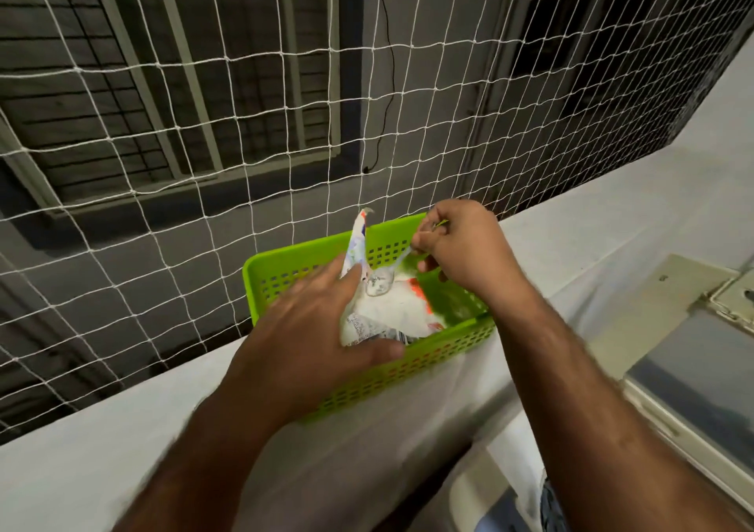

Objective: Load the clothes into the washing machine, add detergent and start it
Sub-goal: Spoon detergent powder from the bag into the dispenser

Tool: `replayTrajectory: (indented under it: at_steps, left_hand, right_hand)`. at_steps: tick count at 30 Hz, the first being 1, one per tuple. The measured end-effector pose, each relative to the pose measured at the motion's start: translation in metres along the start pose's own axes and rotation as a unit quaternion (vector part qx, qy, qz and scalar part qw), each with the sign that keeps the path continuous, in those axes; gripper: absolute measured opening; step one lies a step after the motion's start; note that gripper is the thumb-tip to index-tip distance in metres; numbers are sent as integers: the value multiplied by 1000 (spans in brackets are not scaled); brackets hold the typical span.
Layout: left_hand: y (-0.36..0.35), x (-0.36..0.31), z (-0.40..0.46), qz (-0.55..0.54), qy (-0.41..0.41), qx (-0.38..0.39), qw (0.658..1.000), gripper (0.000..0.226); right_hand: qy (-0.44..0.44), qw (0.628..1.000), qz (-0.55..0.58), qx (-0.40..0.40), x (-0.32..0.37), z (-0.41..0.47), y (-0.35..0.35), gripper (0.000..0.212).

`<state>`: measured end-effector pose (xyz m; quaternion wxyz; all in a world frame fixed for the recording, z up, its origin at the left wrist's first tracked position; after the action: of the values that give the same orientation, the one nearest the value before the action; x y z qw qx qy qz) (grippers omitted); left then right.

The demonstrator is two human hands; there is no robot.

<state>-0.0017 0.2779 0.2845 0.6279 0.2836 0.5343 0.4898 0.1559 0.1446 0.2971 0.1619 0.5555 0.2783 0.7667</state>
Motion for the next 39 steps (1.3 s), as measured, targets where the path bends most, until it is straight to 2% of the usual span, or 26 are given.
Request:
replayTrajectory:
  at_steps: [8, 16, 20, 25, 33, 39]
  left_hand:
    - [-1, 0, 0, -12, 1, 0, 1000, 120]
    - [3, -4, 1, -28, -17, -10, 999, 114]
    - [2, -3, 2, -28, -25, -5, 999, 114]
    - [0, -2, 2, -28, -19, -8, 999, 115]
    - [-3, 3, -1, -57, 33, 15, 998, 117]
    - [-3, 5, -1, -46, 16, -3, 999, 117]
  right_hand:
    - [-72, 991, 50, 99, 0, -5, -14, 21]
    - [-106, 968, 24, 228, 2, -13, -13, 16]
    - [-122, 957, 16, 261, 3, -16, -22, 17]
    - [-143, 955, 38, 257, 3, -16, -20, 12]
    - [-155, 968, 86, 175, 0, -10, 16, 12]
    - [-174, 968, 137, 121, -14, -12, 47, 15]
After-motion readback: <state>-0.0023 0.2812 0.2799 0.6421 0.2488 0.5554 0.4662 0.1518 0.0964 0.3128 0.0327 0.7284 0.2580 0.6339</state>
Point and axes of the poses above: each hand's wrist, its own z-axis towards the middle knuckle, its own y-axis out of the back of the hand, x = y × z, the point moved 3 cm from there along z, towards the middle knuckle, and after that the axes turned 7 degrees about -x, right-handed, at the moved point
